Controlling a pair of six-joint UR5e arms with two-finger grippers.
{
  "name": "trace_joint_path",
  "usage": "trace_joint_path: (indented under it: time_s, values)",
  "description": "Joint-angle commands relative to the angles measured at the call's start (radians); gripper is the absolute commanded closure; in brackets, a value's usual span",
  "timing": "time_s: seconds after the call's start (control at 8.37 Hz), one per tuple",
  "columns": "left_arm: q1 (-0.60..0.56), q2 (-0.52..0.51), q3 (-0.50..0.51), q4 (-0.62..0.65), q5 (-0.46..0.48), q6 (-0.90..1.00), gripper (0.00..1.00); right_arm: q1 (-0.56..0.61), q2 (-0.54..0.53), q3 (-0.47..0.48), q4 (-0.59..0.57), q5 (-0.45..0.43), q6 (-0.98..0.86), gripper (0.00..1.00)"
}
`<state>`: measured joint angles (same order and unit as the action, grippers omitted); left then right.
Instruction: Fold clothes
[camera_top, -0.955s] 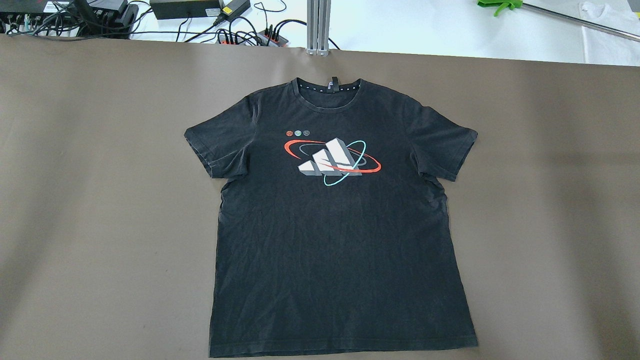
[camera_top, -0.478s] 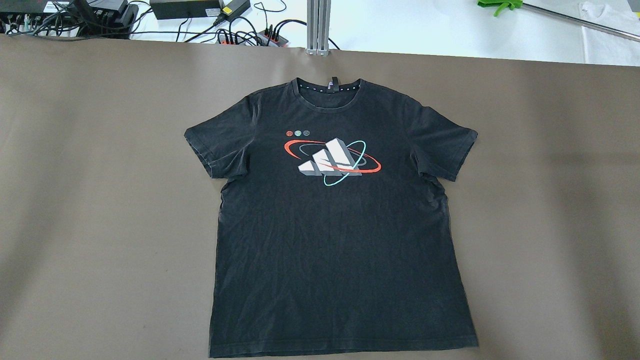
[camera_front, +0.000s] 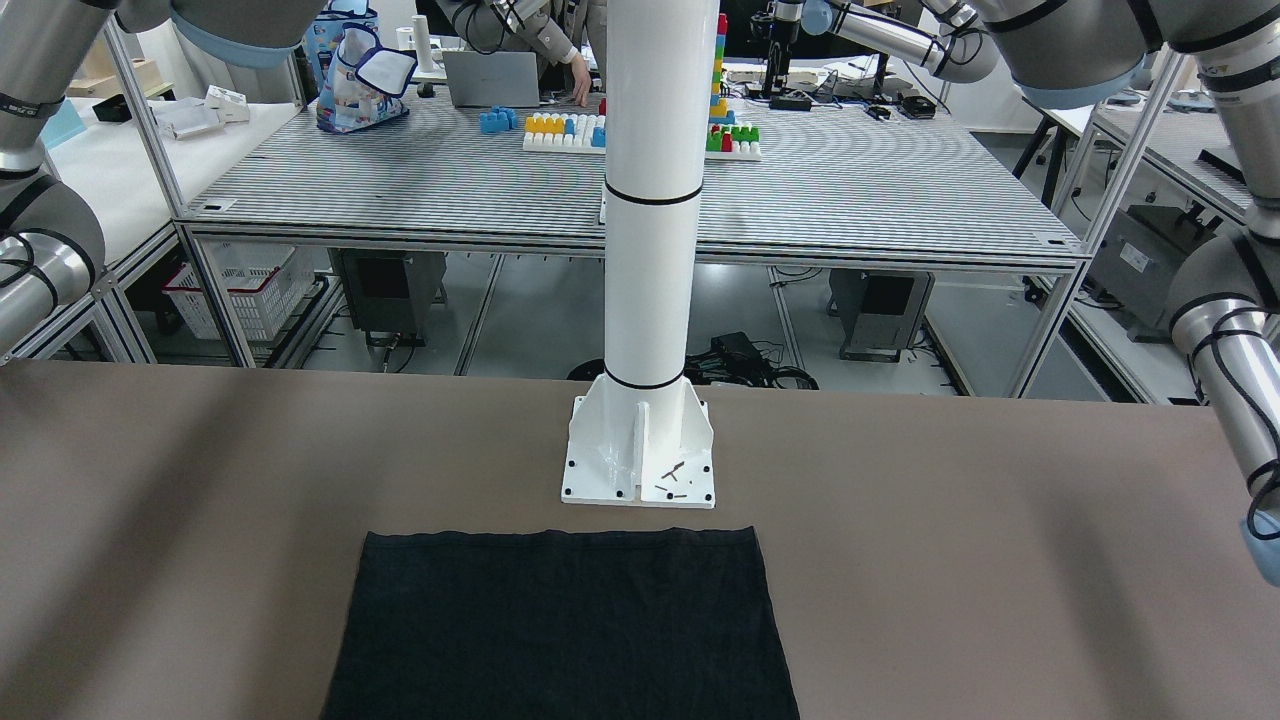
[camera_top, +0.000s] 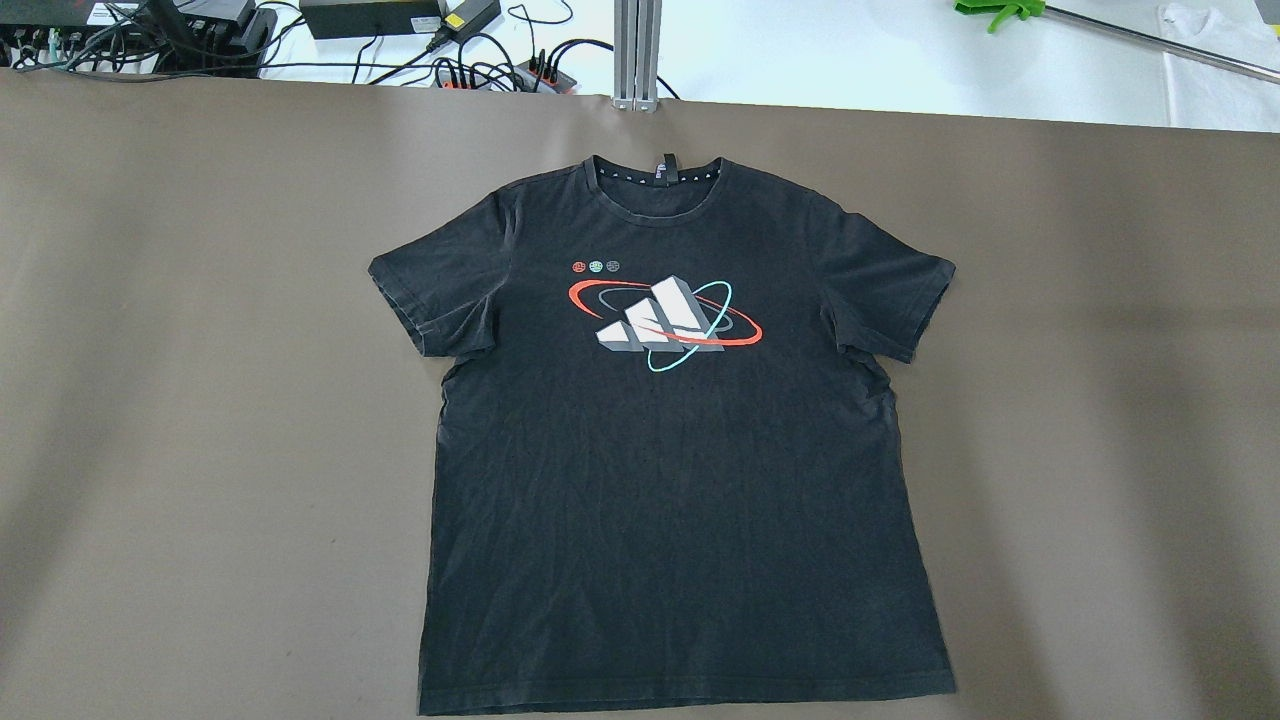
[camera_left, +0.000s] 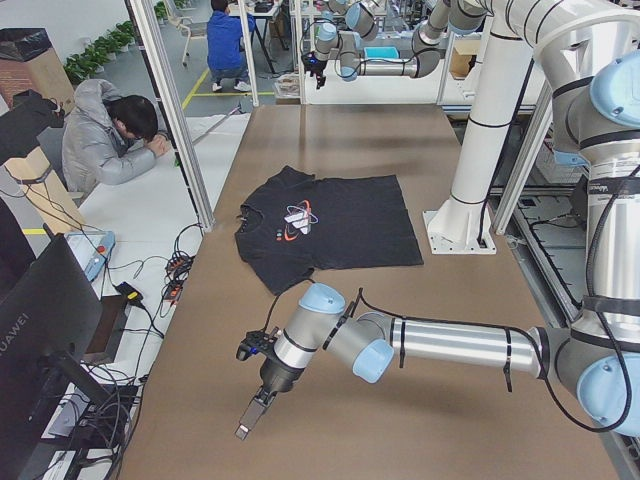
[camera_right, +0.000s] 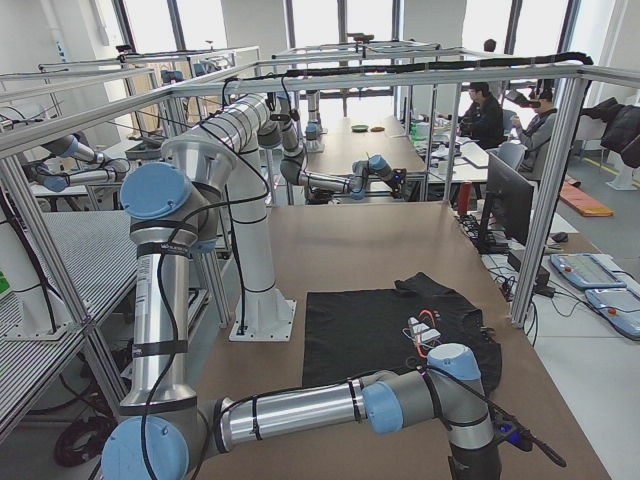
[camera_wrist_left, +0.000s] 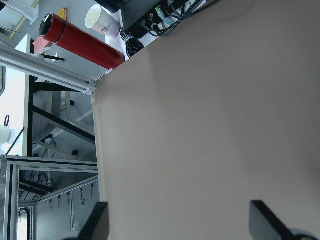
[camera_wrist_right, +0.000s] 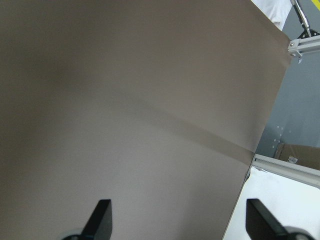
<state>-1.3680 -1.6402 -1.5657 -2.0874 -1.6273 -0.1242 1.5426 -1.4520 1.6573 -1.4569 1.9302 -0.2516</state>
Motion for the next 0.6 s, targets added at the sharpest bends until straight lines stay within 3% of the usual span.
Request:
trace_joint_path:
  time_s: [0.0,0.24,0.48]
  values:
    - [0.001,-0.018,0.006,0.006,0.004,-0.056,0.00,-0.001,0.004,-0.013,0.018,0.000,0.023,0.06]
    - [0.003,-0.055,0.000,0.009,-0.005,-0.064,0.00,-0.001,0.007,-0.013,0.016,0.007,0.059,0.06]
    - [0.003,-0.101,0.003,0.007,-0.162,-0.145,0.00,-0.009,0.027,-0.010,0.030,0.018,0.170,0.06]
